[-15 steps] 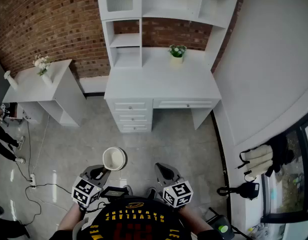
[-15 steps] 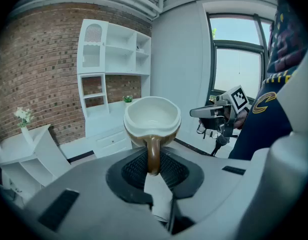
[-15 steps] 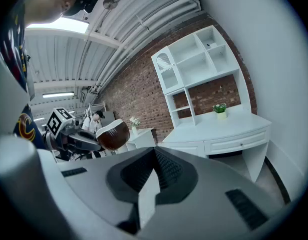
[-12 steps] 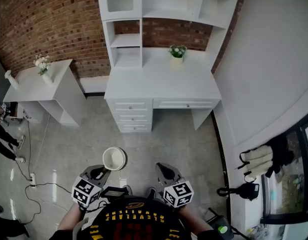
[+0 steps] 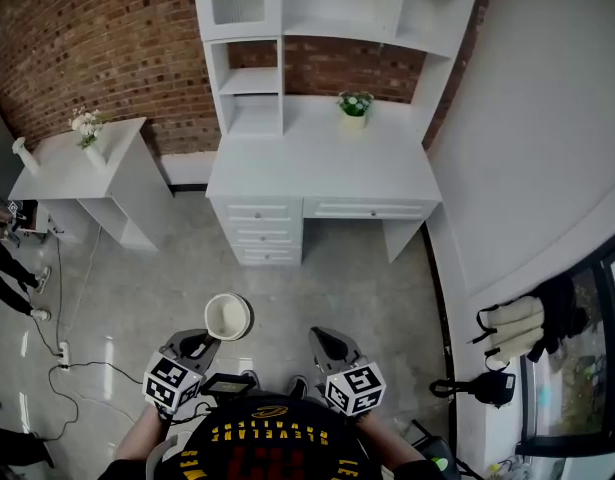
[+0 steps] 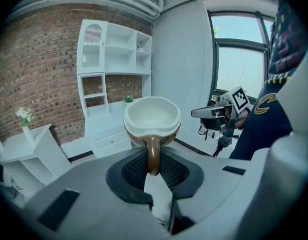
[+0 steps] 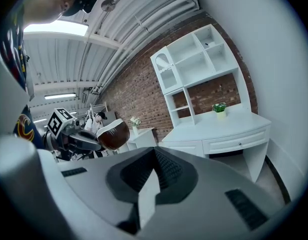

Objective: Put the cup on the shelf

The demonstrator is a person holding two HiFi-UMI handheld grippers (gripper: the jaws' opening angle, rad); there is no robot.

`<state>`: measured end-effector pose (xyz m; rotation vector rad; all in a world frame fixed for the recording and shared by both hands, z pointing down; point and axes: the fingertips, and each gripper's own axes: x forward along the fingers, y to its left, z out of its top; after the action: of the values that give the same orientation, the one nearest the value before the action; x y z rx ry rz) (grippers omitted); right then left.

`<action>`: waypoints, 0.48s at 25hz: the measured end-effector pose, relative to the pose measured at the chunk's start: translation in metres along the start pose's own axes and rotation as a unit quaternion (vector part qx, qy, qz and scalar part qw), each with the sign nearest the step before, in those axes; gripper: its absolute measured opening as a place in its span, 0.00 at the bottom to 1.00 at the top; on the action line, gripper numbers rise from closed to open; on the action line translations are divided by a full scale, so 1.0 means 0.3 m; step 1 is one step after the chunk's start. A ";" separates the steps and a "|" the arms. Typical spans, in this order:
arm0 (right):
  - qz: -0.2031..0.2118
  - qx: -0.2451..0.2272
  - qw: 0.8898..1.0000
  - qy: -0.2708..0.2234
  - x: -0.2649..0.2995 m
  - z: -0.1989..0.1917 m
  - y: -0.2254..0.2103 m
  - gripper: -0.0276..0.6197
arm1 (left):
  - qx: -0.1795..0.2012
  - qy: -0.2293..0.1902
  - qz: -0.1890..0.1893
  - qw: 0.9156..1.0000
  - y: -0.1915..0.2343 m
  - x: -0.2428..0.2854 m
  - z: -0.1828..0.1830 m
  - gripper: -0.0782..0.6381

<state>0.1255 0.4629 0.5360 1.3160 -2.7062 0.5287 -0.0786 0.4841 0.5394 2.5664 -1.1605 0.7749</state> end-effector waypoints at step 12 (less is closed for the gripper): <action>0.007 0.014 1.000 0.005 0.001 -0.012 -0.087 0.03 | -0.022 0.010 0.017 1.000 -0.017 0.046 -0.008 0.17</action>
<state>0.1455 0.4490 0.5464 1.2991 -2.7113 0.5752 -0.0680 0.4798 0.5490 2.5042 -1.2043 0.7734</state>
